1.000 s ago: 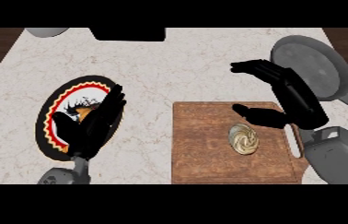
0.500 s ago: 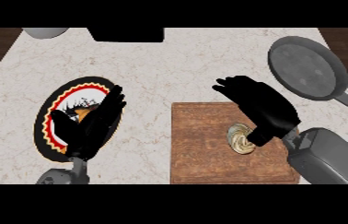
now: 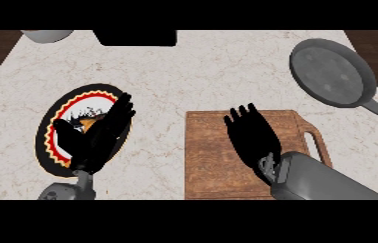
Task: Pick the cupcake from the cutting board and place it in the pan
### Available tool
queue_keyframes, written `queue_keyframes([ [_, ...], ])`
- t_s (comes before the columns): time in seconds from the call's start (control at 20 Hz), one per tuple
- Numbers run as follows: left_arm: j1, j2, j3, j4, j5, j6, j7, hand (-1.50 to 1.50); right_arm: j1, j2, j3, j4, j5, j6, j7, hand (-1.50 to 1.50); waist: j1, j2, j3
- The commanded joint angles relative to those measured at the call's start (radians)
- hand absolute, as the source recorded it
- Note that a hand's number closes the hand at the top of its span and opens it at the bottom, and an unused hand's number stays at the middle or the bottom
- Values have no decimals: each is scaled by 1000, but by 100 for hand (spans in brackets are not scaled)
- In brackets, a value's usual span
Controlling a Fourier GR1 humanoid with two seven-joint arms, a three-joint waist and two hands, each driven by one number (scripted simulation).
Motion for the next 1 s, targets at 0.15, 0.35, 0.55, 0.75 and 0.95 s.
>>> queue_keyframes([
  [0.15, -11, 2, 20, 2, 3, -1, 5, 0, 26, 311, 46, 91, -14, 284, 368, -150, -11, 4, 4],
  [0.35, 13, 12, 31, 8, 14, -35, -13, 0, 111, 351, 25, 77, 34, 278, 416, -150, -15, 6, 5],
  [0.55, 25, -20, -4, -15, -23, -6, -17, 0, 111, 379, 24, 110, 114, 280, 414, -150, -10, 5, 6],
  [0.75, 19, -29, 7, 9, -26, -11, -36, 0, 110, 362, 13, 104, 178, 320, 384, -150, -11, 7, 6],
  [0.95, -2, -24, 21, -2, -13, -9, 13, 0, 124, 282, 37, 66, 268, 325, 333, -150, -12, 7, 6],
])
